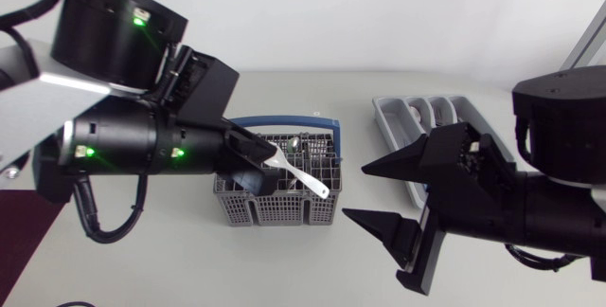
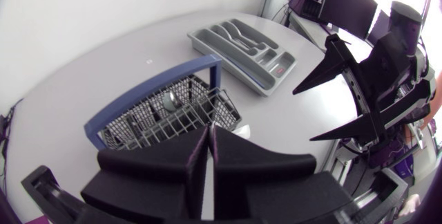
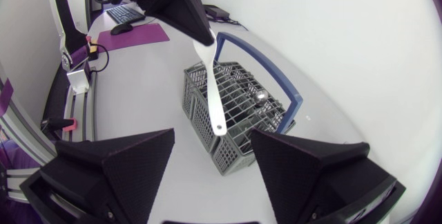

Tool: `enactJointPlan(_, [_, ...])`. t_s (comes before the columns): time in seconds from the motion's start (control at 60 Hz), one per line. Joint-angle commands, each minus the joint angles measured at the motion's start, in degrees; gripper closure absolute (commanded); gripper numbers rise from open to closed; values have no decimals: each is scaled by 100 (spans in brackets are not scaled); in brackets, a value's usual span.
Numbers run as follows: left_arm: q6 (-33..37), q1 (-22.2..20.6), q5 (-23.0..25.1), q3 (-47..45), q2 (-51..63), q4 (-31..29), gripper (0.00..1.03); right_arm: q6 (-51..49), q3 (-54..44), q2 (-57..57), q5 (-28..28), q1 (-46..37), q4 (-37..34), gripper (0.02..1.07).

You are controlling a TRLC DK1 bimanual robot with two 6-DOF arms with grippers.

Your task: Unload the cutlery basket into the drawer organizer.

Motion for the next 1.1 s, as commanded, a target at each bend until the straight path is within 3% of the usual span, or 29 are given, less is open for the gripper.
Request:
enactJointPlan(0.0, [-270, 64, 306, 253, 260, -59, 100, -112, -183, -47, 143, 149, 25, 27])
enactJointPlan(0.3, [-490, 72, 1026, 693, 787, -156, 100, -173, -209, 349, 495, 413, 342, 27])
enactJointPlan(0.667, [-604, -121, 1105, 930, 1192, -165, 100, -296, -130, 841, 732, 413, 693, 28])
enactJointPlan(1.083, [-736, -130, 1105, 1018, 1297, -200, 100, -393, -51, 1140, 1004, 351, 948, 68])
